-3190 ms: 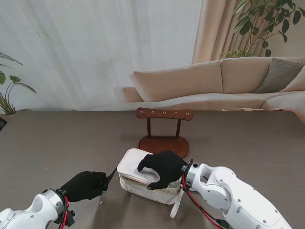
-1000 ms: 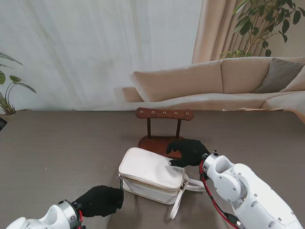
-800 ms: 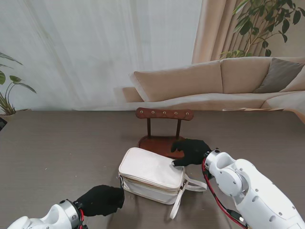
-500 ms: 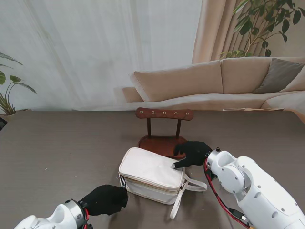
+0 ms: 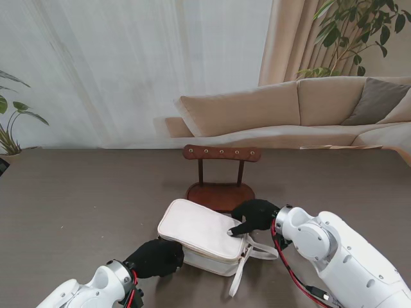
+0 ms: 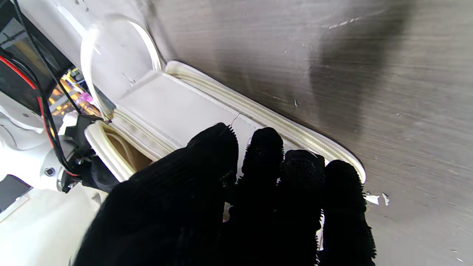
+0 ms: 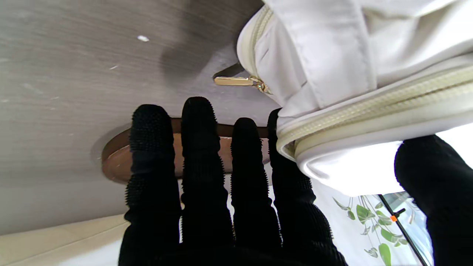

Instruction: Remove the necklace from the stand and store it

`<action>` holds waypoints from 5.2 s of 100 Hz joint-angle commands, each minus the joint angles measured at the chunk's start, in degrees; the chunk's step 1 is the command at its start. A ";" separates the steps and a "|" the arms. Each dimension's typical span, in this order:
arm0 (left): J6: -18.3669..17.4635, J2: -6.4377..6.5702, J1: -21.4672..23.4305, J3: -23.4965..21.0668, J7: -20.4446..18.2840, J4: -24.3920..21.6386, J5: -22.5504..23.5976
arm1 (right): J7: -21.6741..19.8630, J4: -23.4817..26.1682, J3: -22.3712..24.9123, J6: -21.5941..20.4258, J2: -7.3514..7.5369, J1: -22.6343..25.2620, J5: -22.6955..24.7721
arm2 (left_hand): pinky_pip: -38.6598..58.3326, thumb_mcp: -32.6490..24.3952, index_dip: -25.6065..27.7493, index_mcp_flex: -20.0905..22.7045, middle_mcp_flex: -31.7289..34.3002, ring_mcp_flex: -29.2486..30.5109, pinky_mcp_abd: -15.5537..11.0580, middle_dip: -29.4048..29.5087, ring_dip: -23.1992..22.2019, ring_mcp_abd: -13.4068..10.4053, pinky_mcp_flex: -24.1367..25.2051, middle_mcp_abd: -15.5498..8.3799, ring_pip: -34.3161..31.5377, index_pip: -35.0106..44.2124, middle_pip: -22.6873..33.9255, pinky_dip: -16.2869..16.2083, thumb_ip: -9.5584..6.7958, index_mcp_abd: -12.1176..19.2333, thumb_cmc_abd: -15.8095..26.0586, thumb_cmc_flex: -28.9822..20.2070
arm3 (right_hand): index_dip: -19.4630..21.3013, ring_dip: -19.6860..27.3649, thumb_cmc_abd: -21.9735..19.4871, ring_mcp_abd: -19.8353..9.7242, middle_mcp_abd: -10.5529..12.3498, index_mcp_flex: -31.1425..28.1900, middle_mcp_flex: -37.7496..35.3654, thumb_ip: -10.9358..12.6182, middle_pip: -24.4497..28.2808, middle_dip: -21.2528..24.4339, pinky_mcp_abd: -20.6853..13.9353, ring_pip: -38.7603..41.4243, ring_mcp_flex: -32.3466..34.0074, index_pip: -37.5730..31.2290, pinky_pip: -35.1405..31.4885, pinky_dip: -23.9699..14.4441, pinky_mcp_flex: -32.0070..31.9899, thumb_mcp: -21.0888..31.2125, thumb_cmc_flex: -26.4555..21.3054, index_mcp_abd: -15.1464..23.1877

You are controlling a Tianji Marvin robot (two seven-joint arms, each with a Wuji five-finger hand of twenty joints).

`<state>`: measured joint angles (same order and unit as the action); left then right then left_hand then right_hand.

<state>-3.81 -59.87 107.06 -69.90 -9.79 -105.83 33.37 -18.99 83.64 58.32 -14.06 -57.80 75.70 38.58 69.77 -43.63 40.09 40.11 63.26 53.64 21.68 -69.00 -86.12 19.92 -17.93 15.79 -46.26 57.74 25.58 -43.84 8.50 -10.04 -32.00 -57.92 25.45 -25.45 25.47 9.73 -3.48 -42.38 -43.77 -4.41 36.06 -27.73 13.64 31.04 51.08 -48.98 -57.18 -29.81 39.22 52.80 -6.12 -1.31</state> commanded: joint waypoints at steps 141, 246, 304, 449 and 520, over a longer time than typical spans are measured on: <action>3.44 -0.53 -7.53 -5.76 -3.47 6.21 4.53 | 4.82 6.23 -7.32 -0.87 -2.31 3.61 -6.08 | 1.95 -4.26 1.20 3.07 2.48 2.66 0.45 1.32 1.81 -0.51 -2.29 -1.42 1.03 5.65 0.64 2.81 1.47 1.96 -1.06 1.55 | 1.02 -1.39 1.54 -0.04 -0.57 -0.34 -3.70 -1.36 0.70 -0.90 1.51 2.45 3.72 2.30 -4.07 -0.72 -18.84 4.74 0.16 5.17; 2.26 -0.05 -5.55 -10.58 -6.29 6.88 4.97 | 20.29 4.33 -18.26 -0.02 -4.35 -7.78 13.67 | 1.49 -3.17 1.03 2.69 2.00 1.95 -0.05 1.03 1.74 -0.46 -1.40 -1.30 1.36 5.75 0.41 3.15 1.34 1.91 -0.52 0.99 | -8.13 11.23 1.18 -5.54 5.83 22.15 17.55 -0.65 -7.01 9.06 -3.02 -16.86 -19.32 11.39 9.04 5.00 -28.69 -0.89 0.38 12.36; 0.63 0.40 -3.09 -15.94 -10.19 3.62 3.13 | 18.71 -3.23 -24.47 -1.67 -4.90 -13.17 9.77 | 1.22 -3.02 0.87 2.56 1.94 1.78 -0.34 1.03 1.94 -0.21 -0.94 -1.16 1.89 5.73 0.27 3.20 1.27 1.77 -0.39 0.80 | -9.04 13.32 1.84 -7.37 9.27 20.31 11.51 -0.75 -9.98 12.31 -3.63 -16.76 -16.02 9.92 9.02 6.35 -28.57 2.06 -0.10 12.55; -5.50 1.27 14.95 -25.08 -18.07 -15.51 9.35 | 16.35 -11.22 -31.57 -1.24 -5.75 -19.83 6.38 | 0.63 -2.14 0.96 1.96 1.71 1.11 -1.43 0.89 1.83 -0.95 -0.40 -1.84 2.07 6.07 -0.01 3.43 1.16 2.43 0.10 0.72 | -9.31 12.43 1.24 -6.97 7.97 19.01 9.97 -1.00 -9.71 11.95 -3.73 -16.46 -13.04 8.64 8.13 7.30 -28.29 3.16 0.03 12.07; -5.54 2.35 21.23 -21.00 -24.86 -26.64 11.69 | 15.37 -13.85 -34.78 -0.04 -6.72 -22.00 3.73 | 1.58 -2.07 0.95 1.45 1.79 1.13 -1.96 0.79 1.05 -2.02 -1.21 -2.19 0.57 6.61 0.46 3.05 1.09 2.60 0.26 0.99 | -9.26 12.33 0.81 -6.97 8.03 19.12 10.10 -0.87 -9.85 11.96 -3.89 -16.63 -12.99 8.80 8.30 7.36 -28.46 2.92 -0.06 12.06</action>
<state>-9.01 -57.42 127.28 -91.76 -33.50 -130.92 45.09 -0.79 73.12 25.32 -14.71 -64.85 52.08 41.38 69.75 -46.00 40.23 39.47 64.53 54.96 20.90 -67.57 -84.16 19.02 -19.23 14.29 -44.58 58.46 25.64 -40.96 7.84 -13.12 -32.59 -56.75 15.50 -13.54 25.55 -2.40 7.05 -18.31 -30.45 -5.46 24.44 -15.04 11.34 13.65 34.79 -37.37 -48.78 -24.49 39.42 54.12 -6.55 22.39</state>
